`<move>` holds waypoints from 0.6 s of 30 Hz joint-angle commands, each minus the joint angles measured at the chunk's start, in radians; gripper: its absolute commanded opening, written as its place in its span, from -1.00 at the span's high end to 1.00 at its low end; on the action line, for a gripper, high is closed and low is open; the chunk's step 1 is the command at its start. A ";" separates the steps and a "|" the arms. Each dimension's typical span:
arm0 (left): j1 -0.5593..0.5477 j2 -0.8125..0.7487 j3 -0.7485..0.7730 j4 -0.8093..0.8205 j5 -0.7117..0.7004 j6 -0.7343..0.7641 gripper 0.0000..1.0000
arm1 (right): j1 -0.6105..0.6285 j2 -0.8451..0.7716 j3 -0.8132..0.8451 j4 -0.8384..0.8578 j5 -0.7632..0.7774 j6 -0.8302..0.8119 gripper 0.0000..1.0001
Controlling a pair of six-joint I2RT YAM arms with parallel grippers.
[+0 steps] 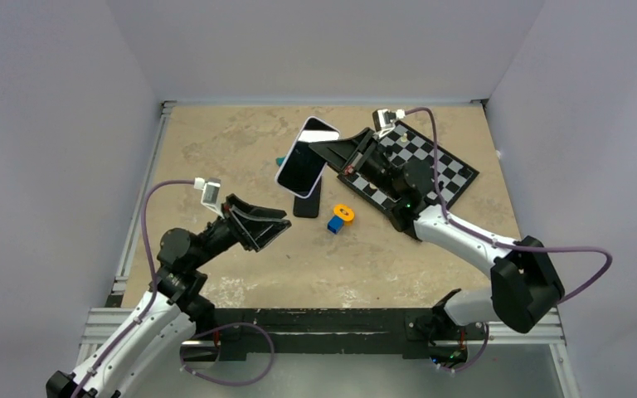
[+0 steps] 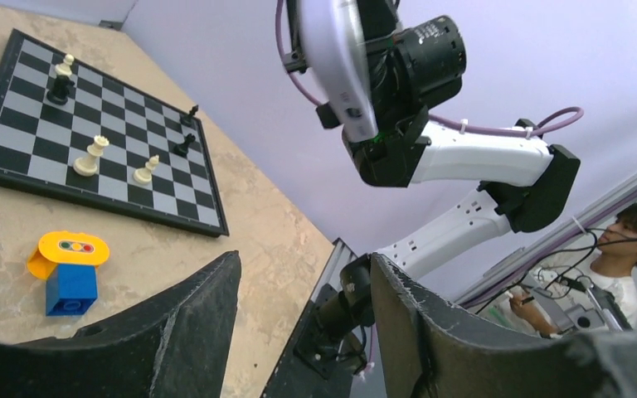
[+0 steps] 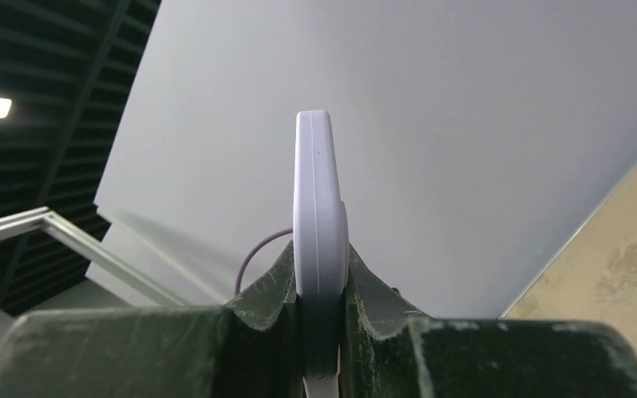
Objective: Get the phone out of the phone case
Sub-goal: Remove the phone case from the phone.
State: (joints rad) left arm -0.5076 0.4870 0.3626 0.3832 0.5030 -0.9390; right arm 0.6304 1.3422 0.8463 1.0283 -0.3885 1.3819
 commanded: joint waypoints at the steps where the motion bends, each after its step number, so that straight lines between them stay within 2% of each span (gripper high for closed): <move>1: -0.005 0.038 -0.018 0.230 -0.065 -0.034 -0.26 | 0.039 0.044 0.068 0.029 0.131 -0.042 1.00; 7: -0.006 0.149 0.000 0.314 -0.042 -0.050 -0.14 | 0.071 0.096 0.079 0.073 0.128 -0.033 1.00; 13: -0.006 0.176 -0.013 0.366 -0.078 -0.074 0.16 | 0.084 0.100 0.059 0.089 0.143 -0.023 1.00; 18: -0.006 0.201 -0.023 0.416 -0.089 -0.101 0.22 | 0.085 0.095 0.054 0.098 0.147 -0.017 1.00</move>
State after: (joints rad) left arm -0.5076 0.6727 0.3473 0.6861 0.4370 -1.0149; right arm 0.7116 1.4727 0.8551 1.0122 -0.2802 1.3552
